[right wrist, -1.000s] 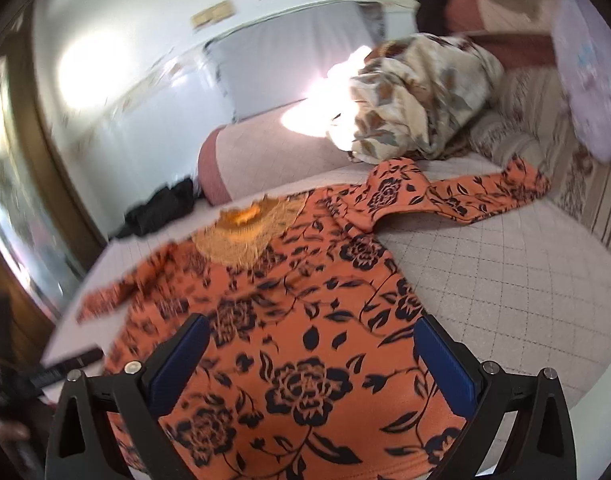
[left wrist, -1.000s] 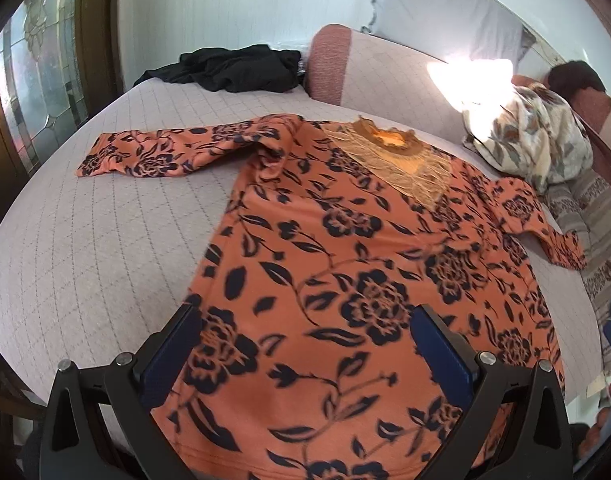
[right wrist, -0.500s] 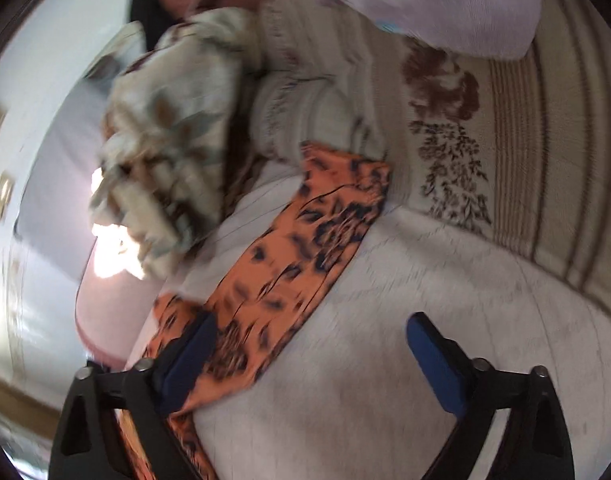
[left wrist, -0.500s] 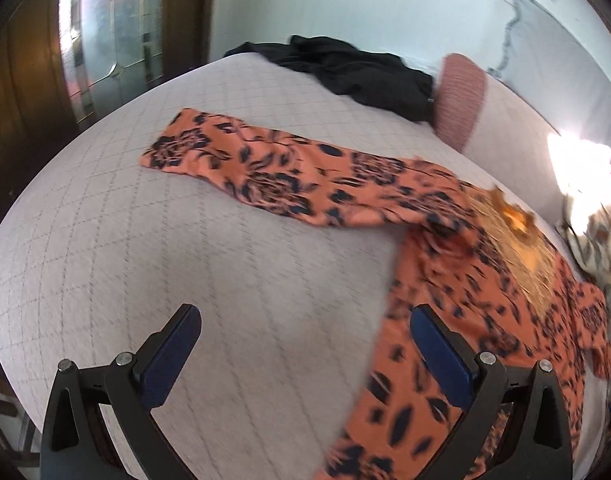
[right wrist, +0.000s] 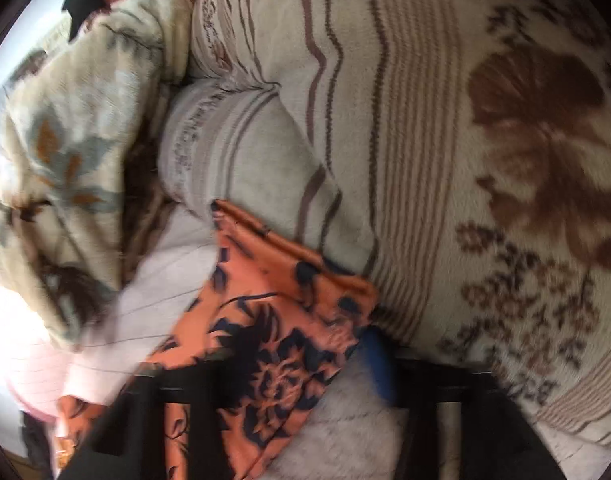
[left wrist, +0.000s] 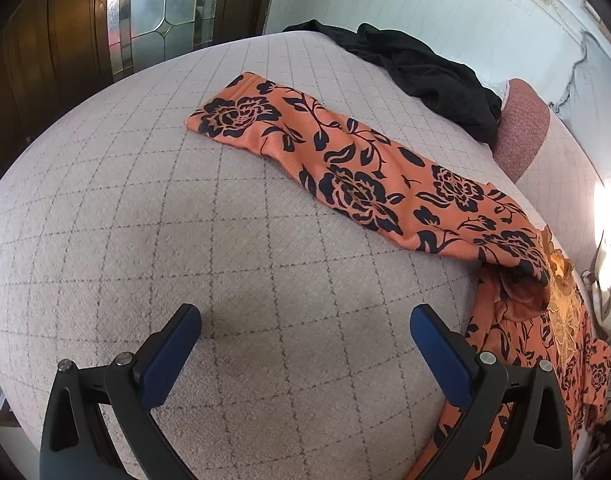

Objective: Fold small clothes
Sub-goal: 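Grasp the sleeve cuff with the right gripper and lift it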

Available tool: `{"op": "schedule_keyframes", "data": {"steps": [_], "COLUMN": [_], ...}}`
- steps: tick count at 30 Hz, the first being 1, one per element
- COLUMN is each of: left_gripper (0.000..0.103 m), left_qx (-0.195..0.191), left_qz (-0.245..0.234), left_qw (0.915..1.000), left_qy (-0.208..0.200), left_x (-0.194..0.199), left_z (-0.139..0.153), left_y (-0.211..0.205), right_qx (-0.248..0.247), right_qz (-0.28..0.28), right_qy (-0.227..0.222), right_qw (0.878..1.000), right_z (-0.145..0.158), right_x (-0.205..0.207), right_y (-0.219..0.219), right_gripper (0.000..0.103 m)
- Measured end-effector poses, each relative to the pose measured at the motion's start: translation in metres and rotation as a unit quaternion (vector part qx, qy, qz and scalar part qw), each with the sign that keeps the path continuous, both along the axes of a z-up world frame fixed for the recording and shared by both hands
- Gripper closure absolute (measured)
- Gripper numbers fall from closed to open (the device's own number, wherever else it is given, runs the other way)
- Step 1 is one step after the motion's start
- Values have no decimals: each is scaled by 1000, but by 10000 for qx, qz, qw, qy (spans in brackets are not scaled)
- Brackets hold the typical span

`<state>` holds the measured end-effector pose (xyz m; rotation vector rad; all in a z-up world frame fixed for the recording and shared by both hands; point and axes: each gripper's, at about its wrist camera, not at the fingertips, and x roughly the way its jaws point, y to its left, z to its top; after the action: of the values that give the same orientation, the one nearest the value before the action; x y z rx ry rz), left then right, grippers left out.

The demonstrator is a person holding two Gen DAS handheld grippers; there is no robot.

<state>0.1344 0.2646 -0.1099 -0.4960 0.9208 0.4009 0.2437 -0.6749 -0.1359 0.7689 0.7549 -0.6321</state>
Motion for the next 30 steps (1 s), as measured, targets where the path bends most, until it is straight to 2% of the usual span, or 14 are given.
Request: {"op": "schedule_keyframes", "data": {"steps": [1, 4, 8, 12, 14, 18, 21, 24, 27, 30], "left_gripper": [0, 0, 0, 0, 0, 0, 0, 0, 0, 0], "left_qx": [14, -46, -257, -436, -471, -515, -510, -522, -486, -486], "left_qz": [-1, 24, 144, 218, 210, 170, 135, 72, 30, -1], "left_qw": [10000, 10000, 9993, 9979, 9974, 9964, 9962, 9959, 9956, 9953], "left_qy": [-12, -57, -229, -426, -510, -649, -699, -740, -798, -836], "left_x": [0, -2, -8, -17, -21, -27, -29, -31, -33, -34], "left_z": [1, 2, 6, 11, 14, 19, 21, 23, 25, 27], "left_y": [0, 3, 9, 15, 17, 20, 22, 22, 22, 23], "right_qx": [35, -371, -895, -1454, -1731, -2099, -2125, -1971, -1638, -1291], "right_qz": [115, 319, 725, 1127, 1331, 2029, 2699, 3380, 4072, 4519], "right_qy": [-33, -77, -542, -1234, -1580, -2071, -2344, -2585, -2665, -2514], "right_qw": [9999, 9988, 9919, 9752, 9630, 9338, 9094, 8832, 8581, 8461], "right_z": [0, 19, 83, 177, 228, 291, 305, 301, 273, 224], "right_x": [3, 7, 10, 10, 9, 24, 29, 35, 41, 51], "right_y": [0, 11, 41, 85, 116, 200, 279, 366, 454, 522], "right_gripper": [96, 97, 98, 98, 98, 98, 98, 98, 98, 97]}}
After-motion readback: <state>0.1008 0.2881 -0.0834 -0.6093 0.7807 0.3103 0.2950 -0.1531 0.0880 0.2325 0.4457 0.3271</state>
